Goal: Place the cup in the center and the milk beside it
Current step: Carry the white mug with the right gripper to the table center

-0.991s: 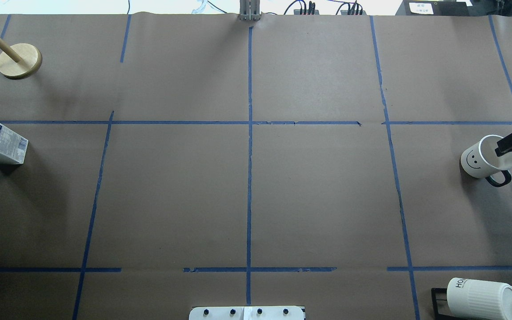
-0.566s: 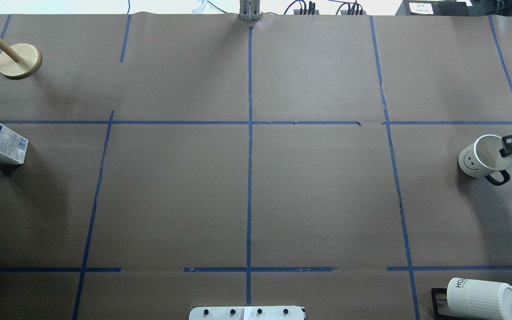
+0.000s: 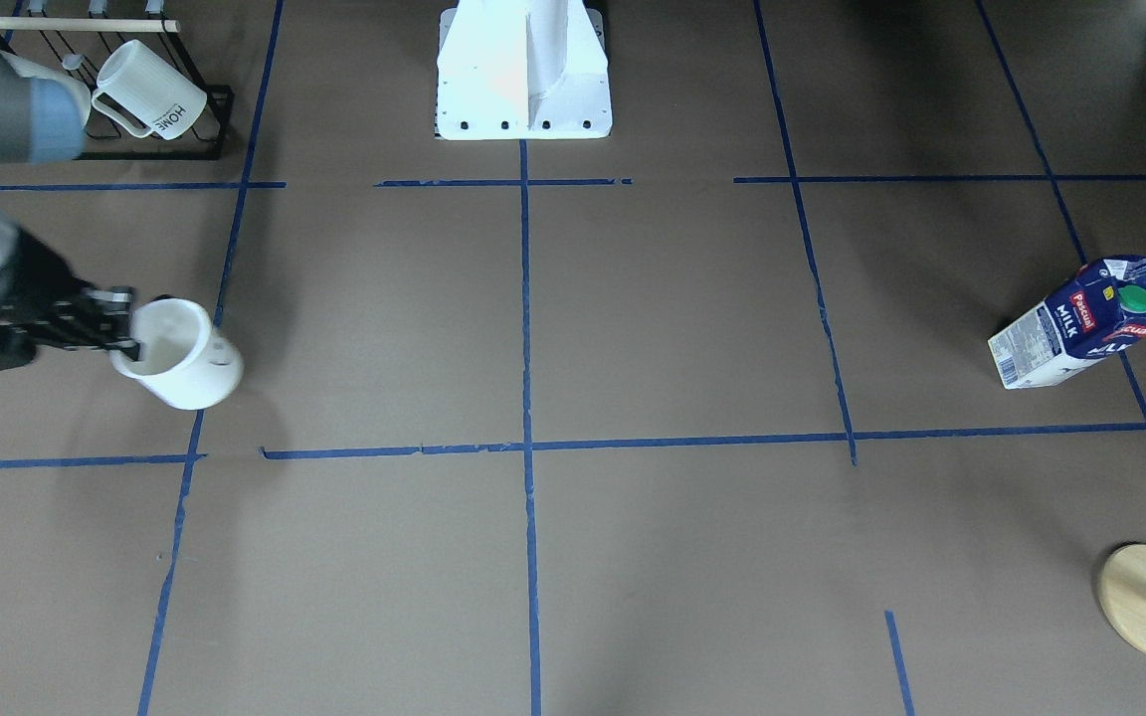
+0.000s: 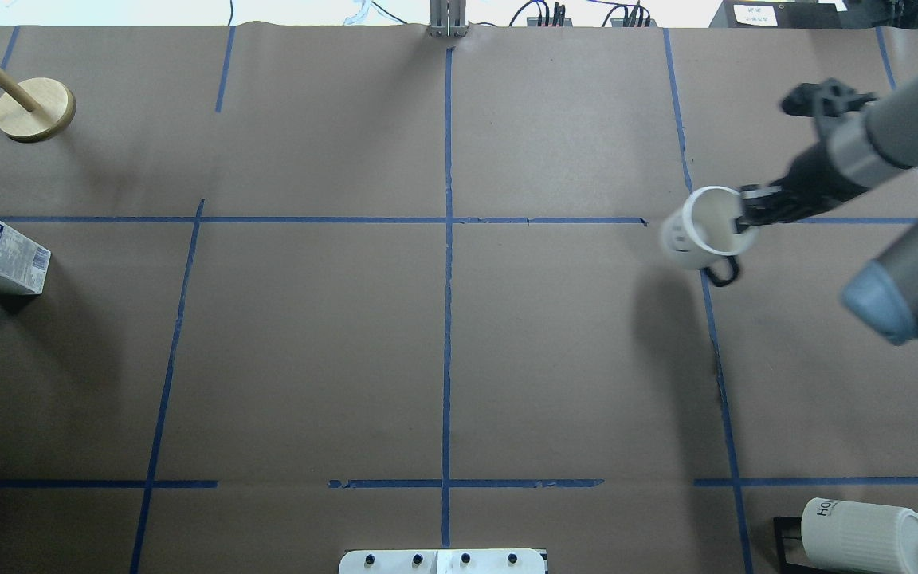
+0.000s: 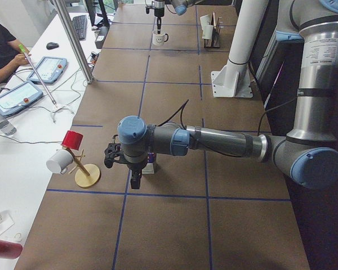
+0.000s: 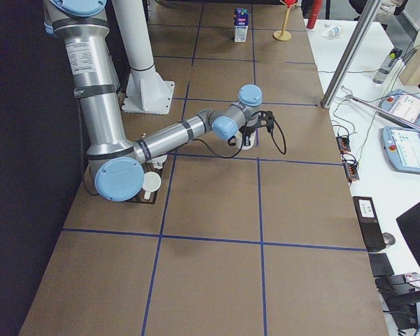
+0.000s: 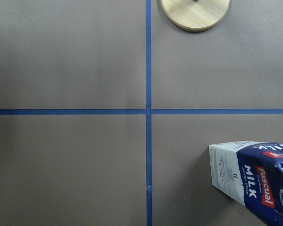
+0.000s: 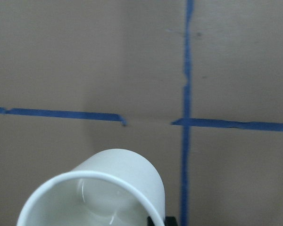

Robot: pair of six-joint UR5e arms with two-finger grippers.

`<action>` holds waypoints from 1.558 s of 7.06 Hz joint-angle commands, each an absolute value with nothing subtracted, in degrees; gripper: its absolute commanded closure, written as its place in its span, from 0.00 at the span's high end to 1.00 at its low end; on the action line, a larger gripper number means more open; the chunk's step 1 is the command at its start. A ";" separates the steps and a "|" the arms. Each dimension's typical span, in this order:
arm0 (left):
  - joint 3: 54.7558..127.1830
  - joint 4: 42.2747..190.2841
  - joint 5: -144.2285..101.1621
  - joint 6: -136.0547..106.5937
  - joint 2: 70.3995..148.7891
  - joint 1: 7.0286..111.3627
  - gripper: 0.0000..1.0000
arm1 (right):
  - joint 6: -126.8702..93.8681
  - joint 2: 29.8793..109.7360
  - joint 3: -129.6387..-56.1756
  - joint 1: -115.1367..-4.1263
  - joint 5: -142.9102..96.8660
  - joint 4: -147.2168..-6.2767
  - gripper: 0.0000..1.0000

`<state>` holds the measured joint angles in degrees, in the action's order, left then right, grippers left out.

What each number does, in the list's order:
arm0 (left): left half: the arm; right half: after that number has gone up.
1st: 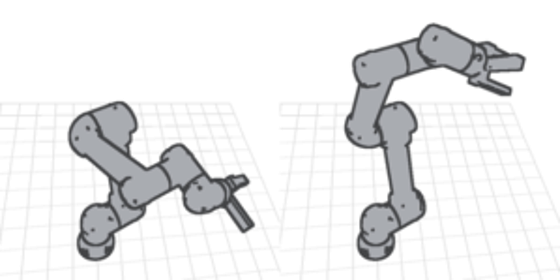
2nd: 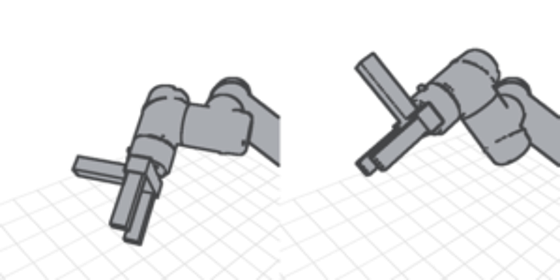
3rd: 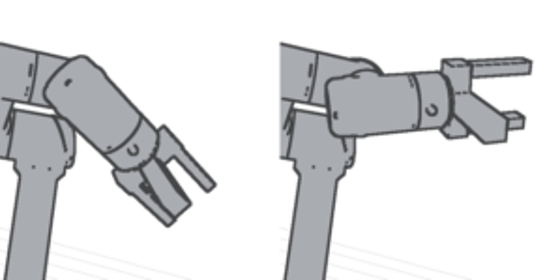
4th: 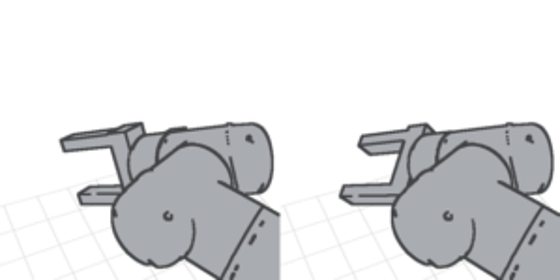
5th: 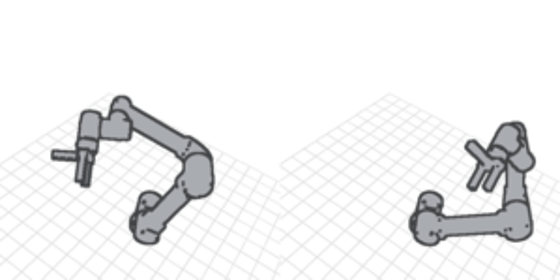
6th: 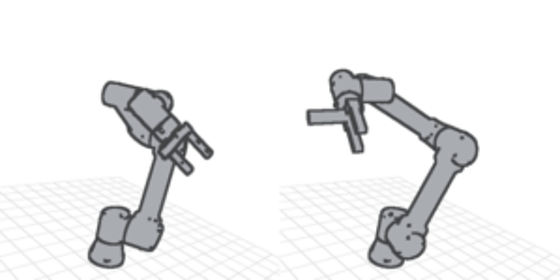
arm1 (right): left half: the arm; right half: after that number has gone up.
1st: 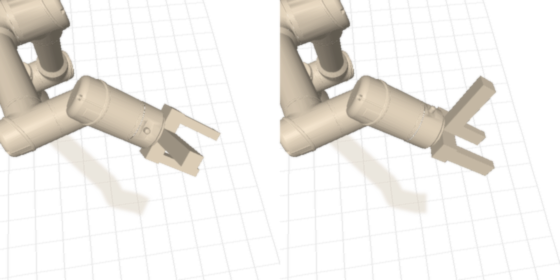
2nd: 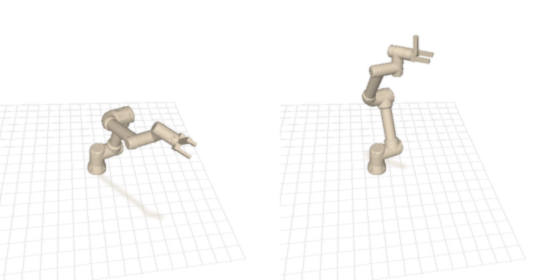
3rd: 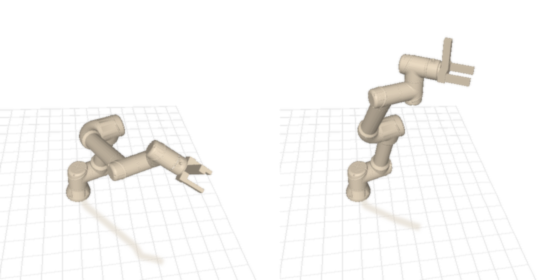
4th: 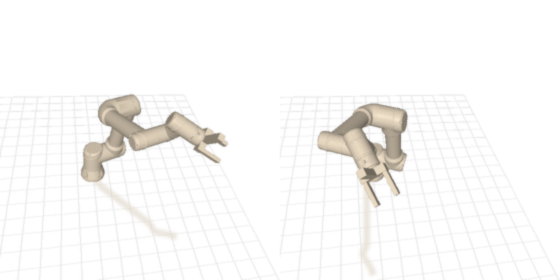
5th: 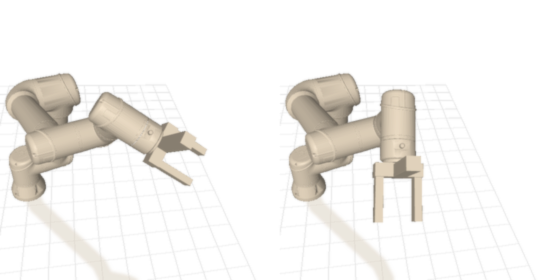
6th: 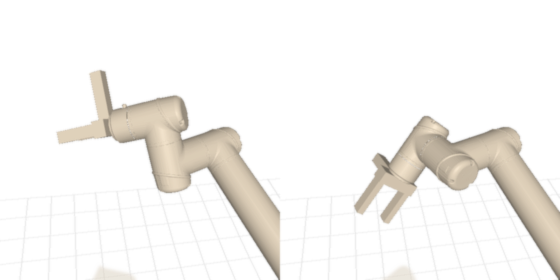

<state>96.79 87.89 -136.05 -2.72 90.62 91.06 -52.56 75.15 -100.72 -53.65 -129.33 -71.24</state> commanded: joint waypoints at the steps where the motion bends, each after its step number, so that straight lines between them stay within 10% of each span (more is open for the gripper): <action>1: 96.24 87.89 -136.05 -2.46 90.62 91.05 1.00 | -71.80 62.03 -95.40 -43.98 -123.43 -71.54 0.00; 4: 96.51 87.89 -136.05 -2.55 90.62 90.97 1.00 | -84.80 46.94 -80.70 -38.94 -117.69 -71.54 0.03; 10: 96.94 87.98 -136.05 -2.64 90.62 91.05 1.00 | -85.52 46.49 -80.42 -37.97 -115.40 -74.88 0.23; 11: 96.94 87.89 -136.14 -2.98 90.70 91.05 1.00 | -85.60 46.49 -80.51 -37.62 -114.97 -74.88 0.99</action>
<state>96.95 87.93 -136.07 -2.74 90.64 91.05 -85.52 46.51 -80.36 -37.86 -115.30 -74.54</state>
